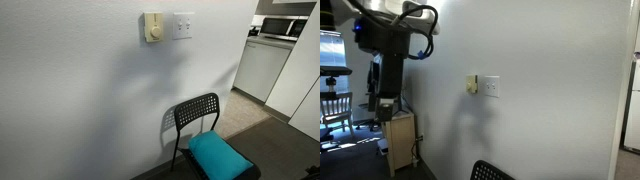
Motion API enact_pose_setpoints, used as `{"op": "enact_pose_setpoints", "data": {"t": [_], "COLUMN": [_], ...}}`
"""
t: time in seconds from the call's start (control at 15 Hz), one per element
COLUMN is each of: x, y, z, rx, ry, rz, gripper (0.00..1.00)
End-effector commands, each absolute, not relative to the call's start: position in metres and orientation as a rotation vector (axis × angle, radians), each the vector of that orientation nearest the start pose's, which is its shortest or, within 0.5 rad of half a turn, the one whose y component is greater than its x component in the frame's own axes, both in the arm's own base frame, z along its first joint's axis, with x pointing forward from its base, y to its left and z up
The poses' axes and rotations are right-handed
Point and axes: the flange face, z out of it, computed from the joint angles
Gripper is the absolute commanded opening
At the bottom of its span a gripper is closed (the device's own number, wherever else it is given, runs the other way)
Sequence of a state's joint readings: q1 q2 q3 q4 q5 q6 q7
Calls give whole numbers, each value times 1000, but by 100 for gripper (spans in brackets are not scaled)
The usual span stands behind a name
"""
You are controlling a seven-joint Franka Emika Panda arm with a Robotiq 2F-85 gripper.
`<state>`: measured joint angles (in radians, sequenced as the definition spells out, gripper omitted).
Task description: Turn off the right light switch
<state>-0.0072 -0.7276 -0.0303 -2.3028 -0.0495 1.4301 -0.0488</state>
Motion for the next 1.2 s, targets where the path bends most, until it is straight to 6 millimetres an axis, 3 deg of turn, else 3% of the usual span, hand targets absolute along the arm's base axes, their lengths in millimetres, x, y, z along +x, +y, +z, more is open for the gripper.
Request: {"op": "enact_pose_setpoints", "data": {"t": [0.0, 0.27, 0.47, 1.0, 1.07, 1.13], "x": [307, 322, 345, 434, 440, 420], "y": [-20, -6, 18, 79, 82, 77], "z": [587, 583, 578, 576, 579, 575], "rx": [-3156, -3175, -3219, -3416, -3437, -3420], "ry": [-27, -118, -281, -661, -686, -601], "rz": [233, 295, 355, 311, 311, 306], "gripper": [100, 100, 100, 100, 100, 100]}}
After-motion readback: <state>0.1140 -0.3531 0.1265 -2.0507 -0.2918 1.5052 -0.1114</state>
